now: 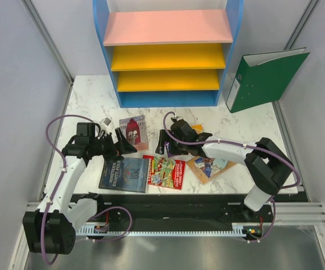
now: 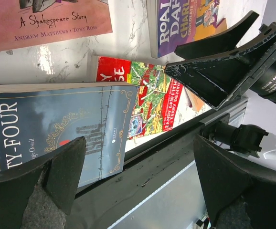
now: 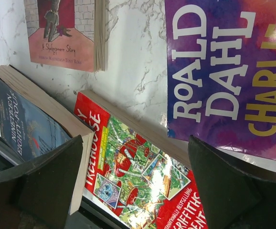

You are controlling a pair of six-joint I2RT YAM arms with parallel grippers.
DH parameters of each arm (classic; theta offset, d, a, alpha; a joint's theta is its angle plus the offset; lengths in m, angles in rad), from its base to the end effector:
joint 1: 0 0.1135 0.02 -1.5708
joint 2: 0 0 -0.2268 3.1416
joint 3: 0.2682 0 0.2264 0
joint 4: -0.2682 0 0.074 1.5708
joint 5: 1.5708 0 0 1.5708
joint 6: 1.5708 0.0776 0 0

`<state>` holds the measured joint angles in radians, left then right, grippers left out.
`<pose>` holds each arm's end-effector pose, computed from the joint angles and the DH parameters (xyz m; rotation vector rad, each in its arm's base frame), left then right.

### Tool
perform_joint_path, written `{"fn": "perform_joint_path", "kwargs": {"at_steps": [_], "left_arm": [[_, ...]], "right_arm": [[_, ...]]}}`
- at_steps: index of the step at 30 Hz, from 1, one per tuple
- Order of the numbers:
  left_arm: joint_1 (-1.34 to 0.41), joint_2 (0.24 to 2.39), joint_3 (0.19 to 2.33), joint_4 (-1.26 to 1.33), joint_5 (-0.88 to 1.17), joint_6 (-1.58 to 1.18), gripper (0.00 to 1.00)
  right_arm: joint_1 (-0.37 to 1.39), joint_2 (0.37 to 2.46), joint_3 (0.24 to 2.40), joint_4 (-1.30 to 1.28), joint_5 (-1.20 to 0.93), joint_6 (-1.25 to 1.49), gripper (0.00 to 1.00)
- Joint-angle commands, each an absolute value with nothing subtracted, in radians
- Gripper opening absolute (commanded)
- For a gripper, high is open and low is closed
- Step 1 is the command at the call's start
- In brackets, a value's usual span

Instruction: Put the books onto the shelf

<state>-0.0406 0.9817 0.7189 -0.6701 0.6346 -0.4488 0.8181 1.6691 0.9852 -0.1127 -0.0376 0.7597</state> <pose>0.1996 -0.0542 0.1936 -0.2411 2.5018 -0.9960 0.2408 0.2613 0.1394 -0.0927 2.5145 0.7612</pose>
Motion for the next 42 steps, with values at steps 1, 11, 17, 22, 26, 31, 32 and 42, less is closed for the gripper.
{"fn": "perform_joint_path", "kwargs": {"at_steps": [1, 11, 17, 22, 26, 31, 32, 42], "left_arm": [[-0.037, 0.945, 0.738, -0.638, 0.632, -0.431, 1.00], [-0.037, 0.859, 0.574, -0.661, 0.387, -0.738, 1.00], [-0.037, 0.764, 0.577, -0.775, 0.134, -0.874, 0.99], [-0.037, 0.781, 0.577, -0.833, 0.063, -0.945, 0.98], [-0.037, 0.819, 0.565, -0.833, 0.037, -0.971, 0.98], [-0.037, 0.865, 0.566, -0.830, 0.011, -0.976, 0.97], [-0.037, 0.871, 0.565, -0.825, 0.006, -0.974, 0.97], [-0.038, 0.930, 0.505, -0.753, 0.041, -0.973, 0.97]], "right_arm": [[0.821, 1.667, 1.023, -0.127, -0.040, 0.749, 0.98], [0.821, 1.572, 0.985, -0.164, -0.061, 0.778, 0.98], [0.824, 1.523, 0.884, -0.104, -0.106, 0.816, 0.98], [0.831, 1.554, 0.790, 0.079, -0.204, 0.891, 0.98], [0.891, 1.630, 0.799, 0.178, -0.256, 0.926, 0.96], [0.946, 1.735, 0.837, 0.273, -0.281, 0.960, 0.95], [0.957, 1.747, 0.844, 0.281, -0.291, 0.965, 0.95], [1.003, 1.864, 0.890, 0.325, -0.314, 1.002, 0.95]]}}
